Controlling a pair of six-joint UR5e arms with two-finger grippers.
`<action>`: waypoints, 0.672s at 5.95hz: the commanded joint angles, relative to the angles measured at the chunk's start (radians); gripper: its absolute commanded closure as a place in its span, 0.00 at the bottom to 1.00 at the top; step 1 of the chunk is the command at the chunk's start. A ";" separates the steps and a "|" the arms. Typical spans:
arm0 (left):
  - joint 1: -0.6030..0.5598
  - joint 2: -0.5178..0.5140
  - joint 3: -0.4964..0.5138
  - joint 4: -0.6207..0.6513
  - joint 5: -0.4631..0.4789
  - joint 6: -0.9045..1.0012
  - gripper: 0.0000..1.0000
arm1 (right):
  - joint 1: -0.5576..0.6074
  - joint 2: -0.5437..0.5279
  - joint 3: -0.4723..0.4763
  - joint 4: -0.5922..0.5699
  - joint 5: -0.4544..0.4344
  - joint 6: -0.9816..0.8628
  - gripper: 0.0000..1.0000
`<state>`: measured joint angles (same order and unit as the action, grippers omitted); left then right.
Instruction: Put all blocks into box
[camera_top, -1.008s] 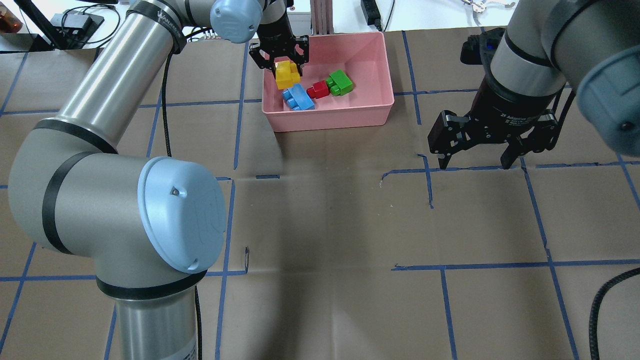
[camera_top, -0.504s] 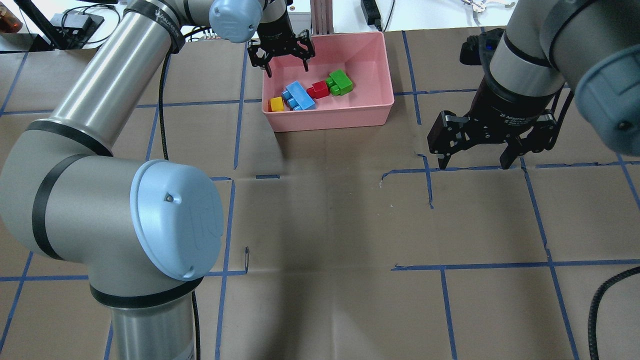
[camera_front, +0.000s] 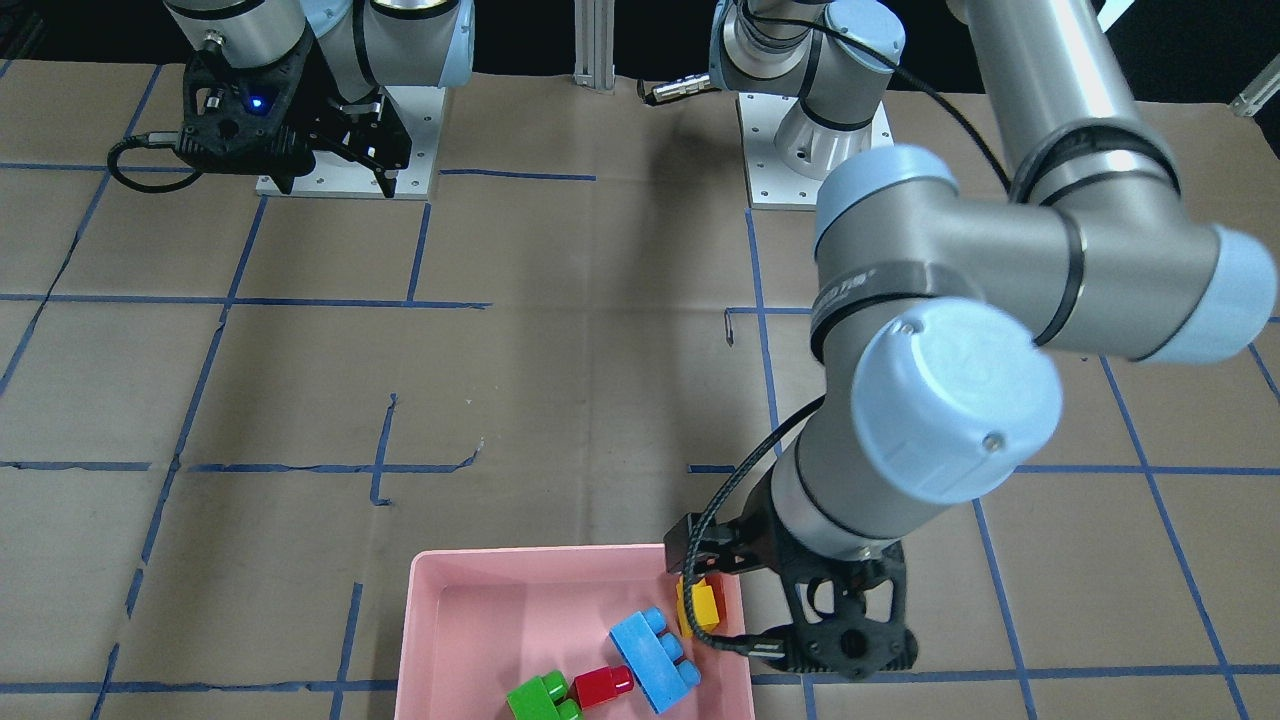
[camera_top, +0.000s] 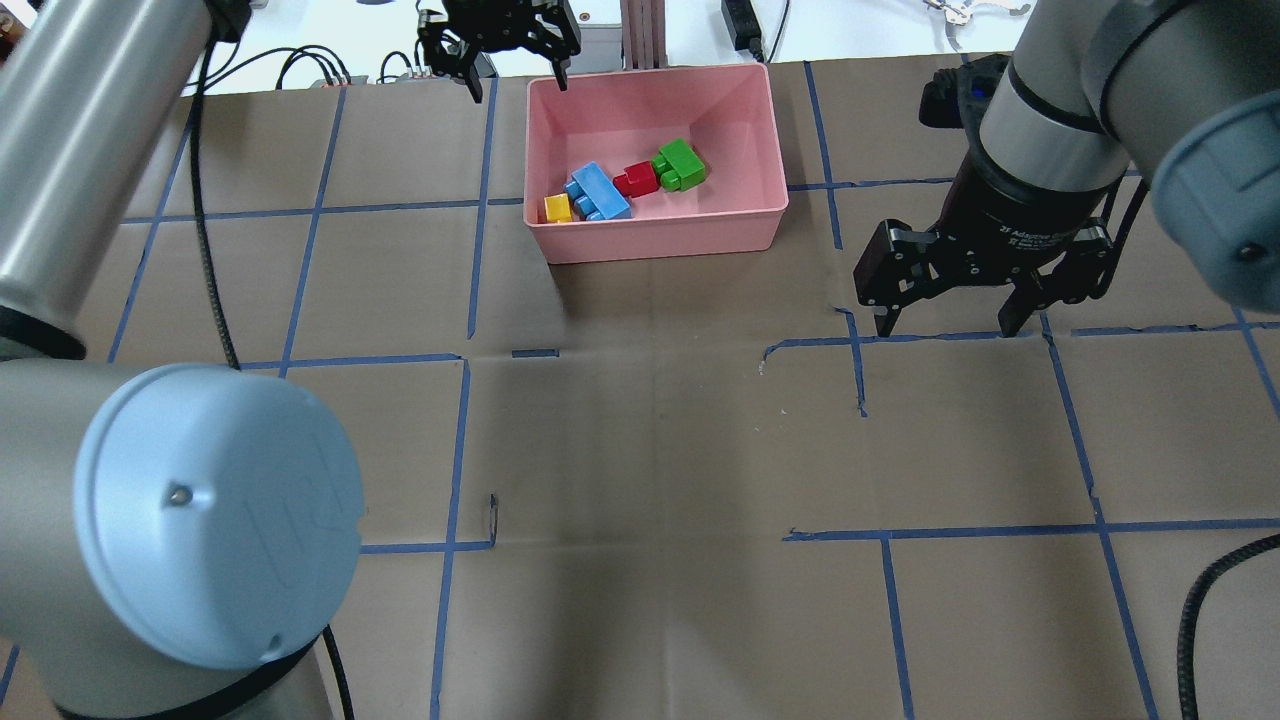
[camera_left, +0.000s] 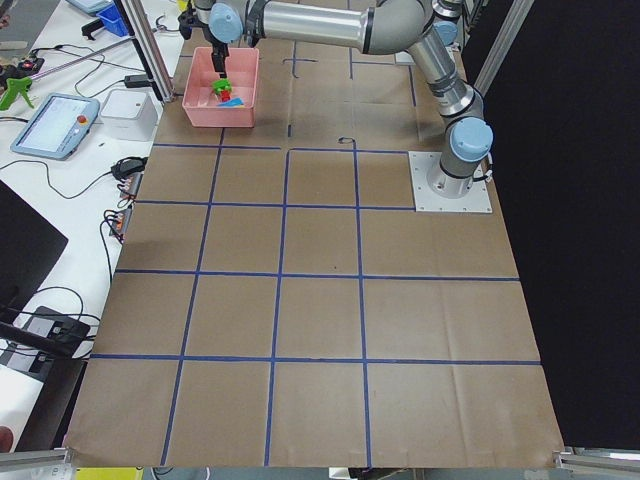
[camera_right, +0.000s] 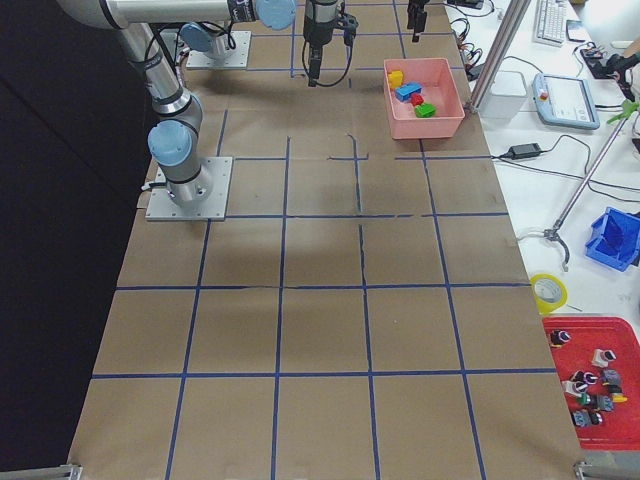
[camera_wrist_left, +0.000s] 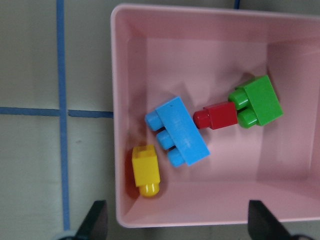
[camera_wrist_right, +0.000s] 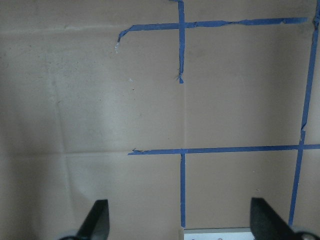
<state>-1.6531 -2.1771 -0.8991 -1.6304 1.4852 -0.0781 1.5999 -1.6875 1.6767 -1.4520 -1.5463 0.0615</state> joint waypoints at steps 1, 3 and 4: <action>0.120 0.225 -0.166 -0.101 0.007 0.192 0.00 | 0.000 0.000 -0.002 -0.002 0.000 -0.002 0.00; 0.131 0.455 -0.422 -0.080 0.020 0.225 0.00 | 0.000 0.002 -0.003 -0.002 0.000 0.000 0.00; 0.125 0.533 -0.525 -0.063 0.018 0.213 0.00 | 0.000 0.000 -0.003 -0.002 0.002 0.003 0.00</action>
<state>-1.5254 -1.7325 -1.3175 -1.7073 1.5017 0.1410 1.5999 -1.6864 1.6740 -1.4542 -1.5456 0.0620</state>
